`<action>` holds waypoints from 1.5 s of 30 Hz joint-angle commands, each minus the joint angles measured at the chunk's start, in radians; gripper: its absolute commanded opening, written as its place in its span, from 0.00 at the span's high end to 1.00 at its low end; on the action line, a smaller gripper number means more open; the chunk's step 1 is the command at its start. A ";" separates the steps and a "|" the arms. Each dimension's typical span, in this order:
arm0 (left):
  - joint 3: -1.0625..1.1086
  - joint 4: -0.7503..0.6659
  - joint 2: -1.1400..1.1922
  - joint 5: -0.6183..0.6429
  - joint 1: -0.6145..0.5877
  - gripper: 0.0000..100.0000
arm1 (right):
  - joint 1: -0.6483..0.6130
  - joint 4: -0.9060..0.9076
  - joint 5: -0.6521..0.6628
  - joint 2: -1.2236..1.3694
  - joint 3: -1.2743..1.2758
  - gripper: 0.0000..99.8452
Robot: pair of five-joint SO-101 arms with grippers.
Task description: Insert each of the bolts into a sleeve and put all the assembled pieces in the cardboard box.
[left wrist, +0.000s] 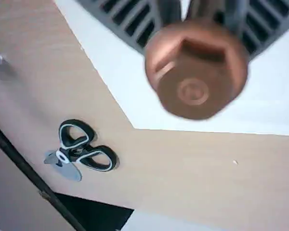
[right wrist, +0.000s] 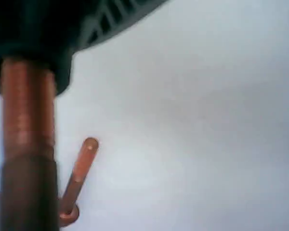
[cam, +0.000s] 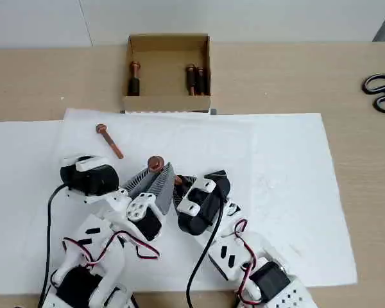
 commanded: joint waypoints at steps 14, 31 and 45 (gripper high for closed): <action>0.001 -0.064 -0.002 -0.028 -0.037 0.99 | -0.117 -0.031 0.012 -0.012 -0.009 1.00; -0.002 0.203 -0.002 -0.092 0.040 0.99 | -0.111 -0.033 0.012 -0.012 -0.006 1.00; -0.001 0.238 -0.003 -0.092 0.087 0.99 | -0.096 -0.033 0.012 -0.012 -0.008 1.00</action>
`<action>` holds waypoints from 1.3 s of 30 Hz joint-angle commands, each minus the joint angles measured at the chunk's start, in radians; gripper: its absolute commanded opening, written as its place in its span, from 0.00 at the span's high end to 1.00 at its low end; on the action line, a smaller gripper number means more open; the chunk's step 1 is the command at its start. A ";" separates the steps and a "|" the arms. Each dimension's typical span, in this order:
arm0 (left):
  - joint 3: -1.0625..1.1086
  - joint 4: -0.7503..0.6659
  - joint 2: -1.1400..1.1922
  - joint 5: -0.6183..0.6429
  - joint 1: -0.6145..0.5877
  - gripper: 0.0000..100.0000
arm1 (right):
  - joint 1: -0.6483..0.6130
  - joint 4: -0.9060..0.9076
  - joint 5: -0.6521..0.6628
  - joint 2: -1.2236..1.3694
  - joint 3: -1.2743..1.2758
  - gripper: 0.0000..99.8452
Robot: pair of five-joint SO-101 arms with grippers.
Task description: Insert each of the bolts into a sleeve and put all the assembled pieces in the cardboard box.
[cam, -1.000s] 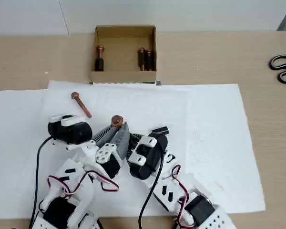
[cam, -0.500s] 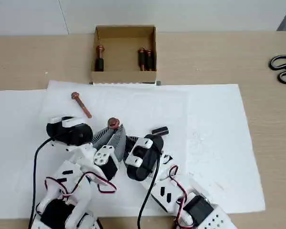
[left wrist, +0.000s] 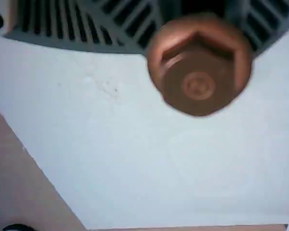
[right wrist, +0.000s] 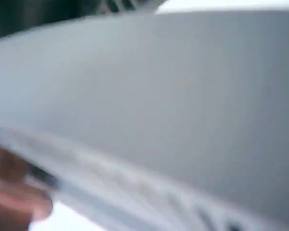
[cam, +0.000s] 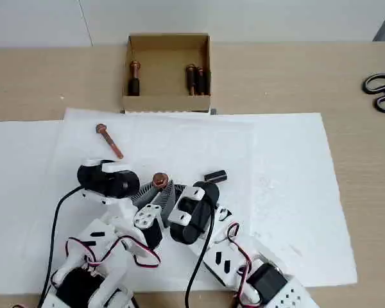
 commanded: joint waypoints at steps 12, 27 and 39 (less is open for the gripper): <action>0.007 0.020 0.002 -0.002 0.043 0.97 | 0.030 -0.077 0.015 -0.016 0.002 1.00; 0.002 0.020 0.003 -0.011 0.032 0.79 | 0.030 -0.074 0.015 -0.016 0.017 1.00; -0.058 0.000 0.003 -0.184 -0.183 0.79 | 0.031 -0.073 0.015 -0.015 0.017 1.00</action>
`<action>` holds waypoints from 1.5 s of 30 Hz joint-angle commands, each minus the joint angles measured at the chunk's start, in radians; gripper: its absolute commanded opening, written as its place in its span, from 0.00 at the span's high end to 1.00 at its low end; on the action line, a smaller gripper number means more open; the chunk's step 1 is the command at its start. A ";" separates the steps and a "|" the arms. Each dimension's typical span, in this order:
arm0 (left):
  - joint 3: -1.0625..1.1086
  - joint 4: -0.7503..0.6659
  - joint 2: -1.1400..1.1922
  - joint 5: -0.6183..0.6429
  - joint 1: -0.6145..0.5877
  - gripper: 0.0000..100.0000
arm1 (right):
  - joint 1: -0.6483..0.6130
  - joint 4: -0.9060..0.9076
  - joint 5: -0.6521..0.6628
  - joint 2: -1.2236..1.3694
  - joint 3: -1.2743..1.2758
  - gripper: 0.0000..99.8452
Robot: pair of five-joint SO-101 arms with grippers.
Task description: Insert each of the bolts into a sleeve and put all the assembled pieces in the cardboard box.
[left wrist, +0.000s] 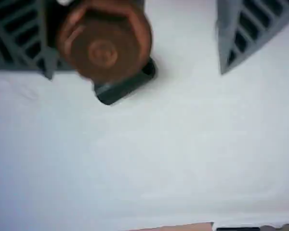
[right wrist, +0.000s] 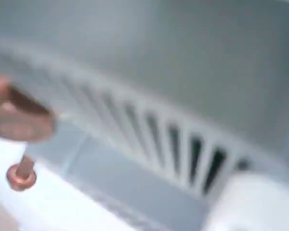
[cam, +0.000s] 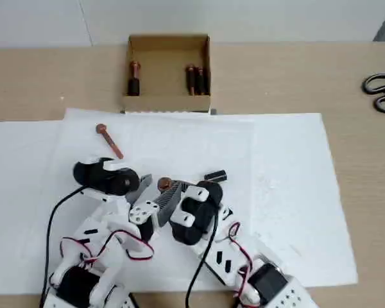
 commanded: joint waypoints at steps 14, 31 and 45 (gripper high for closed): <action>-0.259 -0.017 -0.008 -0.002 -0.126 0.86 | 0.015 -0.036 0.008 -0.005 0.012 1.00; 0.232 -0.098 -0.008 -0.086 -0.439 0.99 | 0.292 -0.036 -0.037 -0.004 -0.023 1.00; 0.266 -0.103 -0.009 -0.100 -0.439 0.99 | 0.320 -0.064 -0.106 0.170 -0.267 1.00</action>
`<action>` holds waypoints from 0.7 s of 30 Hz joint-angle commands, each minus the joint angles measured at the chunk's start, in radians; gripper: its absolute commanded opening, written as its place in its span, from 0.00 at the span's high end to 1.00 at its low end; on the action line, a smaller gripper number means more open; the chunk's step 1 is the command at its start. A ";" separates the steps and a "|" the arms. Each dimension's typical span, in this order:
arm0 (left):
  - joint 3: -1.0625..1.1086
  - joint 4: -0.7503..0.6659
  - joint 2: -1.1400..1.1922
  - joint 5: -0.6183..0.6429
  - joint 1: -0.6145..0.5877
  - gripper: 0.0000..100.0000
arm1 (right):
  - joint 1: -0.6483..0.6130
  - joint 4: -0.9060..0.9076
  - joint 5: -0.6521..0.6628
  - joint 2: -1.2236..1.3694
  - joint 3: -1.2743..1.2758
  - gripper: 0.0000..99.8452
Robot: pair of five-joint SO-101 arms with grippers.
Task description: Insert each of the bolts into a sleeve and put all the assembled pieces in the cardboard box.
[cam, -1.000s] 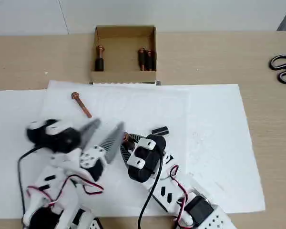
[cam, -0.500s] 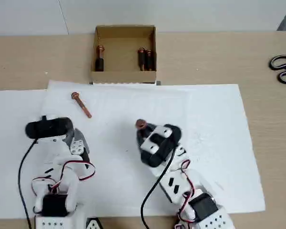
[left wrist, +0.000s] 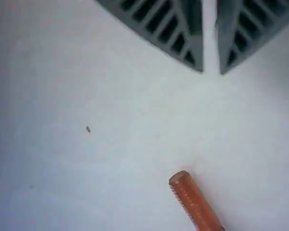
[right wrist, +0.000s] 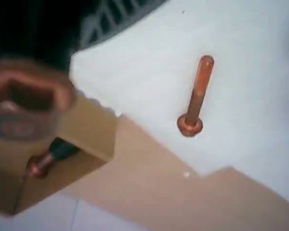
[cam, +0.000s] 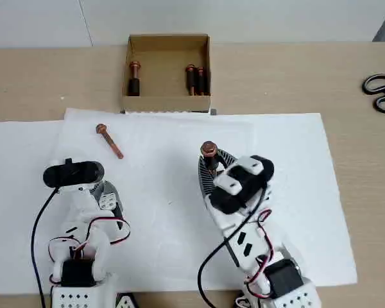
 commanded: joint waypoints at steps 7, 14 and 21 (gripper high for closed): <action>-0.008 -0.029 -0.011 -0.080 0.066 0.99 | 0.119 -0.173 -0.069 0.605 -0.440 1.00; -0.008 -0.029 -0.011 -0.077 0.064 0.99 | 0.166 -0.176 -0.072 1.158 -0.905 1.00; -0.008 -0.029 -0.011 -0.077 0.064 0.99 | 0.162 -0.166 -0.068 1.643 -1.343 1.00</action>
